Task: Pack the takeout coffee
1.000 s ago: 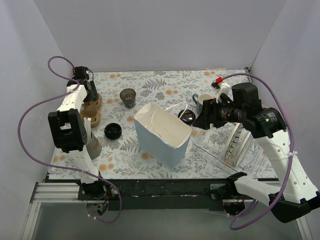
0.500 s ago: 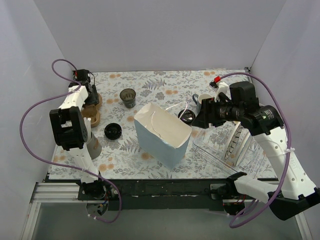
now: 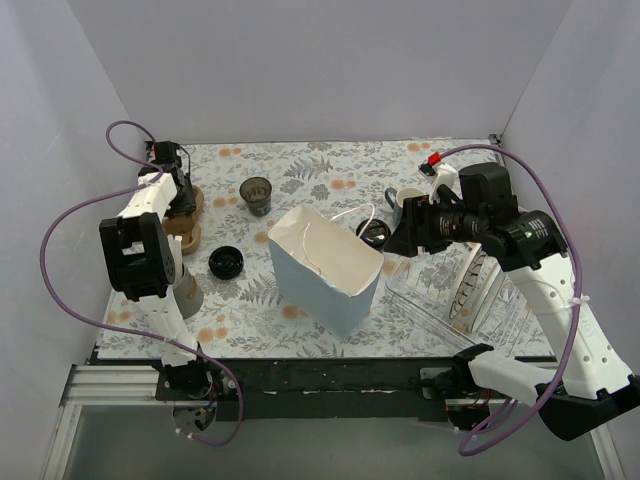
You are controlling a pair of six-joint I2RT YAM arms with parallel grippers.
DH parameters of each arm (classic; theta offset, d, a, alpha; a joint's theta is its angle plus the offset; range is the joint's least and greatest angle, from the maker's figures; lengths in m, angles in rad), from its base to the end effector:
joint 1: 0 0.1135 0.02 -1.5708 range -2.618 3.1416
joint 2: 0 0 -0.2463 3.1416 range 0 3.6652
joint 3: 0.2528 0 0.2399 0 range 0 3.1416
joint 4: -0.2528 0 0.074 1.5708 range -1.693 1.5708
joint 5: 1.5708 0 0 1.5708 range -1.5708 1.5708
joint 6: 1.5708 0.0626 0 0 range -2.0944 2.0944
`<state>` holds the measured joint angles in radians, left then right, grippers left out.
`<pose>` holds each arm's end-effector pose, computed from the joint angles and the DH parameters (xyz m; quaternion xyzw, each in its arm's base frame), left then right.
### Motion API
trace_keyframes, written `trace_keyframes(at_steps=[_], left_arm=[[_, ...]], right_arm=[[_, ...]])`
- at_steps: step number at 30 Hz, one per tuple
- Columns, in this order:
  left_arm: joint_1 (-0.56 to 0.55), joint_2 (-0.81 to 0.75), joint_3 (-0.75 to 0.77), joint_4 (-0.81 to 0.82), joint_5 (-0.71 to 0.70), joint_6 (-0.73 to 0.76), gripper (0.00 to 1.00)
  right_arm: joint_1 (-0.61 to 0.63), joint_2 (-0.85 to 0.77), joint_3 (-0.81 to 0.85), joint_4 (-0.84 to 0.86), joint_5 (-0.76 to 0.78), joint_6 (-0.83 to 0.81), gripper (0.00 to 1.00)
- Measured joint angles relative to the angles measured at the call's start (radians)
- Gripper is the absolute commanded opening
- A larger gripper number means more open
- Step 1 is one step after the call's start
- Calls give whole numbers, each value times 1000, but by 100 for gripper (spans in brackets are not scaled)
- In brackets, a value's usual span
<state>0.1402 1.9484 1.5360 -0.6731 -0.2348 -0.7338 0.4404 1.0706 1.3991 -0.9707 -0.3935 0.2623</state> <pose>0.4045 0.0718 0.1850 -0.4335 0.8615 0.0389 0.2614 0.1779 0.1104 0.3824 -0.1652 0.8656 0.3153 0.3522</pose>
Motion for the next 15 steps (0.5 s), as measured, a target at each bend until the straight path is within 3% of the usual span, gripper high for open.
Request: trace_keyframes(at_steps=[8,15], left_arm=[[1,2,35,-40,6,-10,31],[1,2,116,-79,9,-57,31]], right_arm=[[0,0,0,0,2,0,73],[0,1,0,1,18,1,73]])
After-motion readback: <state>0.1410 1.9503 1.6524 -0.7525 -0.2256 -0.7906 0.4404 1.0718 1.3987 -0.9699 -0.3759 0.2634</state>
